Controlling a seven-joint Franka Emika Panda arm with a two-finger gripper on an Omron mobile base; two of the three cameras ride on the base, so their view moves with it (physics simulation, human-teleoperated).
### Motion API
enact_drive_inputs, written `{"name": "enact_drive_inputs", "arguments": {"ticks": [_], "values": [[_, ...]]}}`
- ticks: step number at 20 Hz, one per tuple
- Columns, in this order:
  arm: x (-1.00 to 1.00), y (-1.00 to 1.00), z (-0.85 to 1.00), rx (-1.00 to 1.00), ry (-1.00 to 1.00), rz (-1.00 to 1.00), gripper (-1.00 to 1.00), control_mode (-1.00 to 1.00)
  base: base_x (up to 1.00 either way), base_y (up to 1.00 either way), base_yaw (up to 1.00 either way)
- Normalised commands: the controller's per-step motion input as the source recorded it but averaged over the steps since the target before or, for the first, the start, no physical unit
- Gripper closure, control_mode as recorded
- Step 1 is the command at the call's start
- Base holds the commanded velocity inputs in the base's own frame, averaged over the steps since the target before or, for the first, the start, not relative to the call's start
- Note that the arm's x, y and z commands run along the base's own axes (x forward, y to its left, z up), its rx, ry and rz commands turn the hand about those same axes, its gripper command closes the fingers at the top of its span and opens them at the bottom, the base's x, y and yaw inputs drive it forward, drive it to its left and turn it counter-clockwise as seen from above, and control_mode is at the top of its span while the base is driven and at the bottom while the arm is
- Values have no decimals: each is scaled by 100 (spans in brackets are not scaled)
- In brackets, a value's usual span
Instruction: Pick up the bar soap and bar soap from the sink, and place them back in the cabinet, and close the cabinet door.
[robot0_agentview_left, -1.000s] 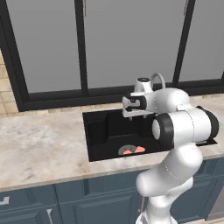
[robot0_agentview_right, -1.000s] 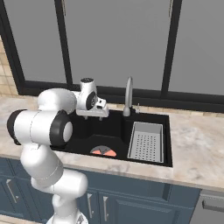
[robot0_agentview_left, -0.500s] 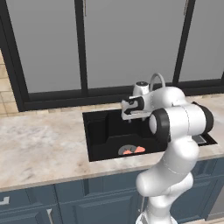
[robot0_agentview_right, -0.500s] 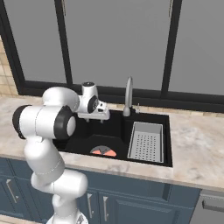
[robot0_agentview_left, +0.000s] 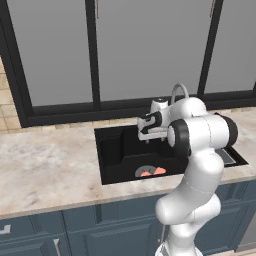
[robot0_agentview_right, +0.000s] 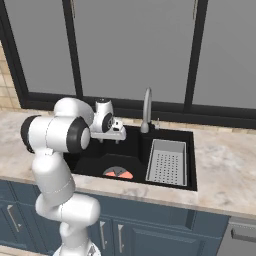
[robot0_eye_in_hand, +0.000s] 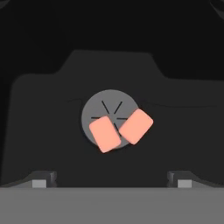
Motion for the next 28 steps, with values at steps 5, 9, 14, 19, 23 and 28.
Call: {"name": "enact_drive_inputs", "arguments": {"ticks": [5, 9, 14, 19, 23, 28], "values": [[13, 0, -23, 0, 1, -1, -100, -100, 0, 0, 0], [15, 0, -12, 0, 0, -5, -100, -100, 0, 0, 0], [7, 0, -15, 0, 0, -5, -100, -100, 0, 0, 0], [1, 0, -18, 0, 0, -7, -100, -100, 0, 0, 0], [0, -4, -19, 0, 0, -4, -100, -100, 0, 0, 0], [0, -13, -14, 0, 0, -4, -100, -100, 0, 0, 0]]}}
